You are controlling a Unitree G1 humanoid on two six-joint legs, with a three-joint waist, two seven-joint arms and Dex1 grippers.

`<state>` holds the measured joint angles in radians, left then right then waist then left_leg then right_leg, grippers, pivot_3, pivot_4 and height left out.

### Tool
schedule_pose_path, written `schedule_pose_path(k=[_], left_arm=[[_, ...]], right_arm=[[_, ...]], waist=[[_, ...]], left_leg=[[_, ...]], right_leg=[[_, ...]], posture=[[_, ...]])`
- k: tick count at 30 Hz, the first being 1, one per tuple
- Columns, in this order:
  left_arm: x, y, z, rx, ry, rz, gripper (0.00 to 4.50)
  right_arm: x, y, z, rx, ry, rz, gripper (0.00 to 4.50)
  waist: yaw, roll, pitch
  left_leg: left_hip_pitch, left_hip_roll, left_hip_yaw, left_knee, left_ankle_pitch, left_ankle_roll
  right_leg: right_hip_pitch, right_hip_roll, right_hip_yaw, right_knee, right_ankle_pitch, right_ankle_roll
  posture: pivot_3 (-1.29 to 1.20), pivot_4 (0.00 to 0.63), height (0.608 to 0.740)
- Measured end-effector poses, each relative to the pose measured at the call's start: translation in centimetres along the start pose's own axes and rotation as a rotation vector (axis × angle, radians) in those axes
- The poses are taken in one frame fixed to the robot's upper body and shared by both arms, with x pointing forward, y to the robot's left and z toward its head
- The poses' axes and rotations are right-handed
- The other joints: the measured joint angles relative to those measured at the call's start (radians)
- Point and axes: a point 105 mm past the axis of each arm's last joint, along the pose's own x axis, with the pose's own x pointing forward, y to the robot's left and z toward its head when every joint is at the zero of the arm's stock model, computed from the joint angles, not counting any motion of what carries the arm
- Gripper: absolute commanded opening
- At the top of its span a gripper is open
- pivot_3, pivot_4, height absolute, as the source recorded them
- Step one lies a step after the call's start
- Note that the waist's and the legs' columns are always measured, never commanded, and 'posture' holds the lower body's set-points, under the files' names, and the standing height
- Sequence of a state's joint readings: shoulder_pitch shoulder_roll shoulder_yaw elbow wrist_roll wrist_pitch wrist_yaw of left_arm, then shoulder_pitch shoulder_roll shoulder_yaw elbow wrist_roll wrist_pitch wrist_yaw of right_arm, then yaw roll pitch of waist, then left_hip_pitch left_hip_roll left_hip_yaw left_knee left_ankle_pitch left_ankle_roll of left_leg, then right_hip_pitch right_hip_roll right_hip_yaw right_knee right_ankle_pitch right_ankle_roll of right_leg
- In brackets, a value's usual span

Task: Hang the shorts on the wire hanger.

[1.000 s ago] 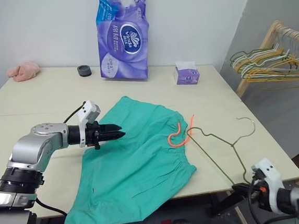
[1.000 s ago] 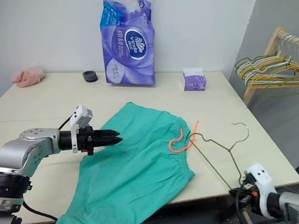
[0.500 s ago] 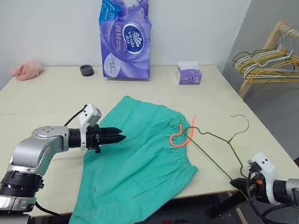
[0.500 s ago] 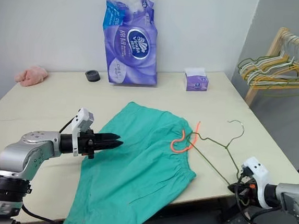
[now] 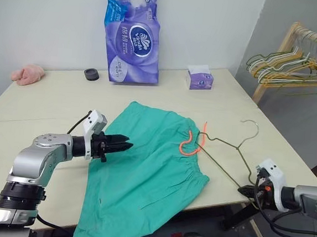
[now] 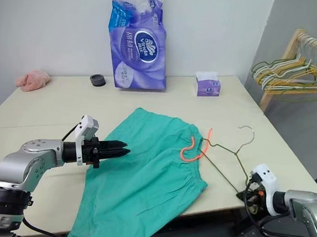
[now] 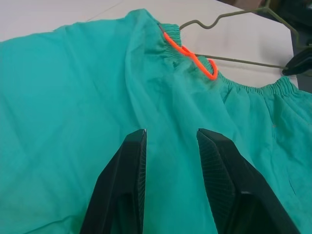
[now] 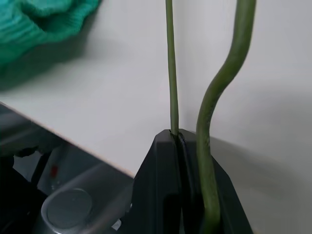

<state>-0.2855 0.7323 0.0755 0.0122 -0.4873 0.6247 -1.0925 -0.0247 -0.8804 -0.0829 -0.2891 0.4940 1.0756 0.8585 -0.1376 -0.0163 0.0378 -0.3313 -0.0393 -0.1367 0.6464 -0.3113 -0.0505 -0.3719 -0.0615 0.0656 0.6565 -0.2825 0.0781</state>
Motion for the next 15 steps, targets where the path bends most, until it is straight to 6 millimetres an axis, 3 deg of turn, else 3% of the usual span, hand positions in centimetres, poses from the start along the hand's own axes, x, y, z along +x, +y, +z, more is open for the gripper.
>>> schedule_pose_path(k=[8,15], left_arm=[[-0.2,0.1,-0.6,-0.014,0.006,0.017,1.72],[-0.2,0.2,-0.3,-0.004,-0.003,0.026,1.72]], right_arm=[[0.0,1.0,1.3,0.023,-0.028,0.083,0.0],[3.0,0.0,2.5,0.052,0.02,0.08,0.0]], waist=[[0.003,0.0,0.0],[-0.001,0.001,0.001]], left_leg=[[0.0,0.0,0.0,0.0,0.0,0.0],[-0.001,0.0,0.0,0.0,0.0,0.0]], right_leg=[[0.0,0.0,0.0,0.0,0.0,0.0],[-0.001,0.0,0.0,0.0,0.0,0.0]], posture=[[-0.16,0.0,0.74],[-0.15,0.0,0.74]])
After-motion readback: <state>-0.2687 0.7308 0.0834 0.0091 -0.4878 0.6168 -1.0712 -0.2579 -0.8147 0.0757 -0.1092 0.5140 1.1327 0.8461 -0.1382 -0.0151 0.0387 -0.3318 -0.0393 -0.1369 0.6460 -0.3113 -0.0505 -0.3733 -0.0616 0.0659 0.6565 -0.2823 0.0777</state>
